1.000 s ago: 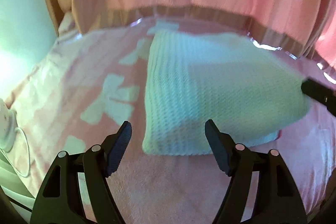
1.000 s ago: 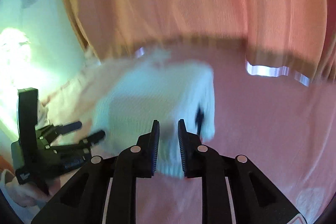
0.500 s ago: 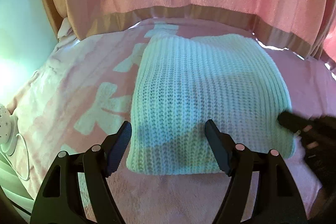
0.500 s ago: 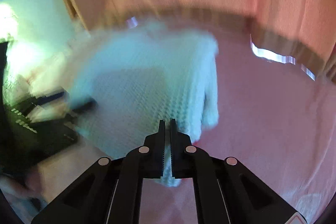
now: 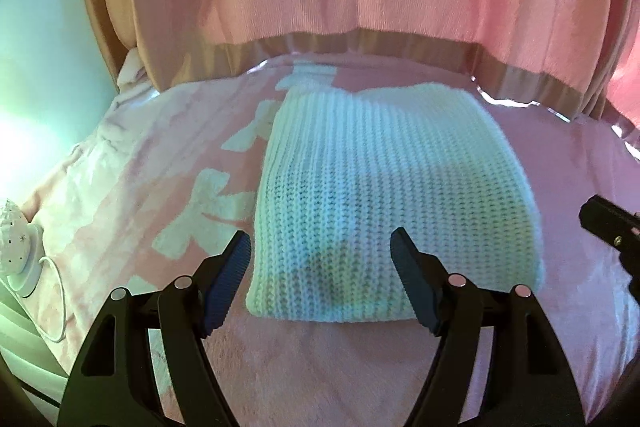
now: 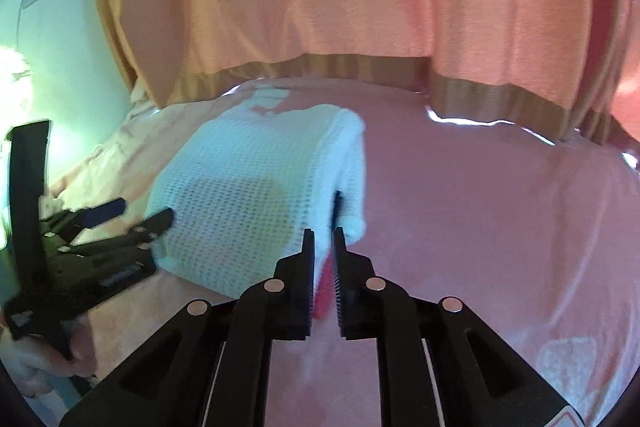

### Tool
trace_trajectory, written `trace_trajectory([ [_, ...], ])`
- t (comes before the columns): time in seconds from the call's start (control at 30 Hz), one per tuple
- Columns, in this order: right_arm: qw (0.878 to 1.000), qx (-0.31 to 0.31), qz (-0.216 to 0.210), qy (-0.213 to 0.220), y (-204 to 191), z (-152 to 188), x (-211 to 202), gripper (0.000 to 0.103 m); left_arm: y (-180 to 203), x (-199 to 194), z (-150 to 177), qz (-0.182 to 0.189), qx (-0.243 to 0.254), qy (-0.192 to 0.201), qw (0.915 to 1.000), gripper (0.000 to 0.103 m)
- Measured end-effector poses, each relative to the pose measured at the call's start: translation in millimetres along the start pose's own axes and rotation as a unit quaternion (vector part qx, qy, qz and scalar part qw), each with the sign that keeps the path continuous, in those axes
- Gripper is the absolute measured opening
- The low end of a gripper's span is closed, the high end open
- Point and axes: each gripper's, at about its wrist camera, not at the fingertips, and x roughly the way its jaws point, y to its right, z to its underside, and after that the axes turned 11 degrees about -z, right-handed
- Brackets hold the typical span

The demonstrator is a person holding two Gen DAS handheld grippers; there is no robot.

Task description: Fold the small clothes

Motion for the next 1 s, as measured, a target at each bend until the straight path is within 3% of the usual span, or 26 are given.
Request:
trace_trajectory([
  [0.17,1.000,0.013,0.016,0.000,9,15,-15,0.020,2,-25,-1,0.003,-0.005,0.034,0.9994,0.070],
  [0.57,0.999,0.044,0.029,0.009,24,39,-38,0.023,17,-47,15,0.023,-0.009,0.038,0.9990,0.070],
  [0.63,0.999,0.045,0.025,0.009,25,39,-36,0.032,19,-46,17,0.020,-0.005,0.038,0.9991,0.070],
  [0.7,0.999,0.047,0.017,0.009,26,37,-30,0.051,14,-41,17,0.025,-0.011,0.026,0.9993,0.071],
  [0.77,0.998,0.058,-0.001,0.005,29,30,-21,0.059,3,-32,13,0.036,-0.030,0.008,0.9989,0.073],
  [0.87,0.996,0.085,-0.034,0.000,34,20,-1,0.069,-23,-10,6,0.050,-0.084,-0.026,0.9949,0.074],
  [1.0,0.993,0.102,-0.057,-0.019,36,12,32,0.071,-43,15,4,0.061,-0.127,-0.059,0.9883,0.074],
])
